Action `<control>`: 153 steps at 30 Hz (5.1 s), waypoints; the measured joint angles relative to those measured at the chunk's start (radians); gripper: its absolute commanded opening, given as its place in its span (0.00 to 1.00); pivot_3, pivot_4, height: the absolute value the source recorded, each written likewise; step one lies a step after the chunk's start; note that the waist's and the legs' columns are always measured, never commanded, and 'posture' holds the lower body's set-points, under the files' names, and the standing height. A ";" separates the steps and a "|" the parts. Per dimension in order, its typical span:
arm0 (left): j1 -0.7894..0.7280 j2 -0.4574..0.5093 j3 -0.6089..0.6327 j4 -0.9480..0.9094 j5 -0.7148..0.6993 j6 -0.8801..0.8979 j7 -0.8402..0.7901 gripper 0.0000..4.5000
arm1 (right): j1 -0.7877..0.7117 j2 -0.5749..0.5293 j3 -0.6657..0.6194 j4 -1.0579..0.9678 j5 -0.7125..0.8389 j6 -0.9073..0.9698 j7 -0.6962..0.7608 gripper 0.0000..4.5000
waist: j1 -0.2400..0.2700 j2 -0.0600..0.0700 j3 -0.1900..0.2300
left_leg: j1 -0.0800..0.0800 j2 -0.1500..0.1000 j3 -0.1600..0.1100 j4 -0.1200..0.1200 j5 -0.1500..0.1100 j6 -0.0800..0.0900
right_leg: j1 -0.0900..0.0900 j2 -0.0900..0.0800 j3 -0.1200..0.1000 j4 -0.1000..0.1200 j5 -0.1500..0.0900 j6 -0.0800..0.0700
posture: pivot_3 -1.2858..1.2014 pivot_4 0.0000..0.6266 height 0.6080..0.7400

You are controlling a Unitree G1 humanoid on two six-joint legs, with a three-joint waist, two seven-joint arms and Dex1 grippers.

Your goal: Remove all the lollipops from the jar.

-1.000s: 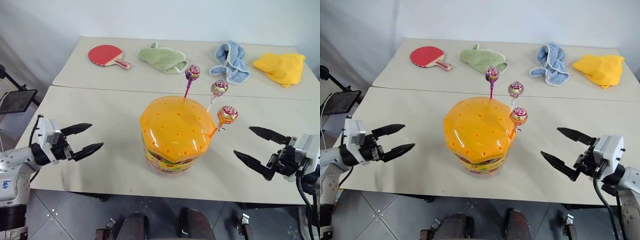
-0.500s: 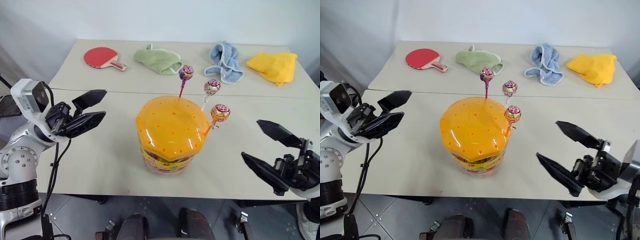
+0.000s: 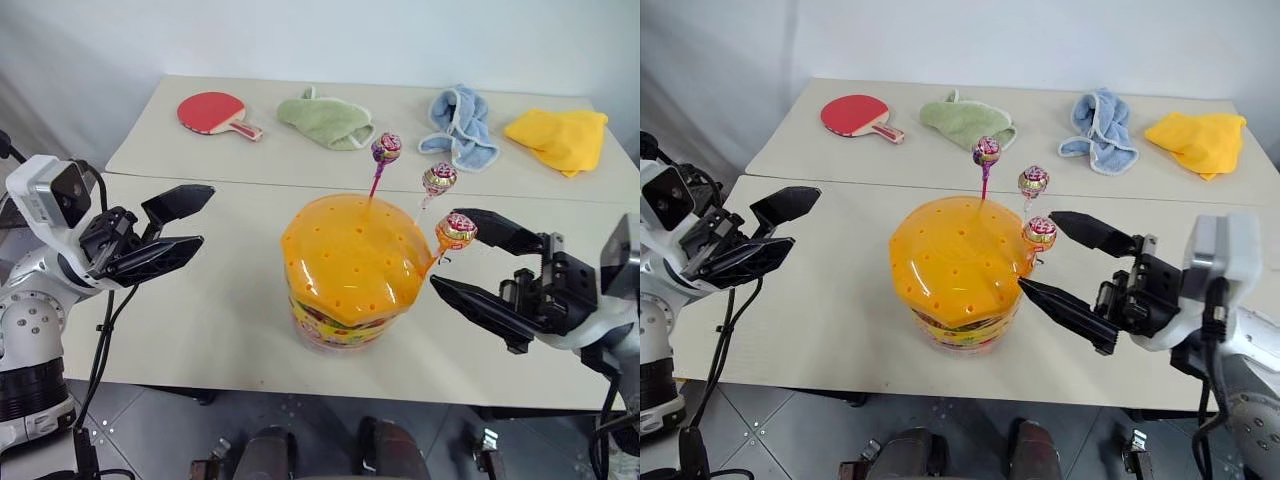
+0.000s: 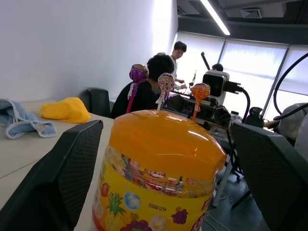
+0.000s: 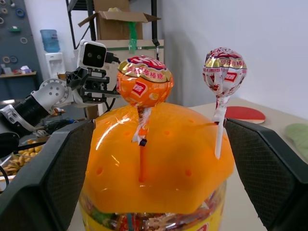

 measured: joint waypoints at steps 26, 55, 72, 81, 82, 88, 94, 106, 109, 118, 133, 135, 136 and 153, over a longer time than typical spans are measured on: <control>-0.020 -0.024 -0.036 -0.109 -0.045 -0.007 -0.013 1.00 | -0.047 -0.096 -0.286 0.210 0.417 0.150 -0.124 0.01 | 0.004 0.000 0.000 | -0.003 0.000 0.003 -0.001 0.000 0.000 | 0.001 0.001 -0.002 -0.004 0.000 0.000 | 0.52 0.24 1.00; -0.012 -0.032 -0.021 -0.075 -0.002 -0.064 0.019 1.00 | -0.113 -0.178 -0.161 0.418 -0.117 0.114 0.247 0.61 | -0.001 0.002 0.001 | -0.002 0.007 0.008 0.001 -0.001 -0.001 | -0.001 0.007 0.004 -0.009 0.001 0.000 | 0.52 0.24 1.00; -0.041 -0.119 -0.052 -0.069 -0.007 -0.078 0.078 1.00 | -0.376 -0.066 0.123 0.263 -0.008 0.302 0.071 0.42 | 0.000 0.002 0.001 | -0.003 0.010 0.011 0.002 -0.004 -0.004 | -0.001 0.013 0.005 -0.009 0.001 0.000 | 0.52 0.24 1.00; -0.055 -0.123 -0.053 -0.069 -0.009 -0.079 0.079 1.00 | -0.409 -0.031 0.135 0.286 -0.035 0.298 0.085 0.01 | 0.000 0.002 0.001 | -0.003 0.010 0.011 0.001 -0.004 -0.004 | -0.002 0.013 0.004 -0.009 0.001 0.000 | 0.52 0.24 1.00; -0.059 -0.128 -0.053 -0.069 -0.013 -0.078 0.081 1.00 | -0.409 -0.027 0.132 0.289 -0.034 0.298 0.087 0.01 | 0.000 0.002 0.001 | -0.003 0.010 0.011 0.001 -0.004 -0.004 | -0.002 0.013 0.004 -0.009 0.001 0.000 | 0.52 0.24 1.00; -0.089 -0.149 -0.057 -0.073 -0.066 -0.064 0.100 1.00 | -0.449 -0.015 0.020 0.330 0.047 0.298 0.080 0.01 | 0.003 0.001 0.001 | -0.004 0.010 0.010 0.001 -0.004 -0.004 | -0.002 0.013 0.004 -0.009 0.001 0.000 | 0.52 0.24 1.00; -0.110 -0.077 -0.063 -0.113 -0.114 -0.009 0.067 1.00 | -0.301 -0.196 -0.227 0.480 0.056 0.363 0.064 0.01 | 0.007 0.000 0.002 | -0.005 0.009 0.010 0.001 -0.004 -0.003 | -0.002 0.013 0.004 -0.009 0.001 0.000 | 0.52 0.24 1.00; -0.114 0.028 -0.102 -0.097 -0.056 0.004 -0.081 1.00 | 0.118 -0.397 -0.006 0.765 -0.606 0.269 0.062 0.06 | -0.008 0.002 0.002 | 0.002 0.011 0.025 0.000 -0.004 -0.003 | -0.004 0.015 0.018 -0.009 0.000 -0.001 | 0.52 0.24 1.00; -0.114 0.024 -0.101 -0.098 -0.053 0.001 -0.074 1.00 | 0.162 -0.380 0.007 0.776 -0.646 0.221 0.115 0.23 | -0.007 0.002 0.002 | 0.002 0.012 0.025 -0.001 -0.004 -0.003 | -0.005 0.015 0.018 -0.009 0.000 0.000 | 0.52 0.24 1.00; -0.111 -0.047 -0.056 -0.073 -0.065 -0.011 0.029 1.00 | 0.035 -0.214 -0.190 0.688 -0.433 -0.016 0.444 0.69 | -0.005 0.002 0.002 | 0.003 0.012 0.026 0.001 -0.004 -0.003 | -0.005 0.016 0.022 -0.010 0.000 0.000 | 0.52 0.24 1.00; -0.020 -0.194 -0.044 -0.074 -0.031 -0.067 0.245 1.00 | -0.670 0.112 0.238 0.477 -0.169 0.351 0.108 0.69 | 0.001 0.000 0.002 | -0.006 0.011 0.023 0.001 -0.006 -0.004 | -0.017 0.016 0.020 -0.001 0.001 0.000 | 0.52 0.24 1.00; -0.009 -0.196 -0.054 -0.090 -0.035 -0.062 0.256 1.00 | -0.700 0.143 0.265 0.479 -0.167 0.377 0.099 0.69 | -0.002 0.000 0.002 | -0.006 0.011 0.024 0.001 -0.006 -0.004 | -0.018 0.016 0.020 -0.001 0.001 0.000 | 0.52 0.24 1.00; -0.006 -0.196 -0.055 -0.095 -0.035 -0.059 0.259 1.00 | -0.709 0.148 0.275 0.479 -0.169 0.386 0.100 0.69 | -0.002 0.000 0.002 | -0.006 0.011 0.024 0.001 -0.006 -0.004 | -0.018 0.016 0.020 -0.001 0.001 0.000 | 0.52 0.24 1.00; -0.023 -0.185 -0.060 -0.112 -0.077 -0.024 0.248 1.00 | -0.723 0.180 0.297 0.524 -0.252 0.365 0.168 0.00 | -0.014 0.000 0.002 | -0.005 0.012 0.026 0.002 -0.006 -0.004 | -0.017 0.016 0.021 0.001 0.001 0.000 | 0.52 0.24 1.00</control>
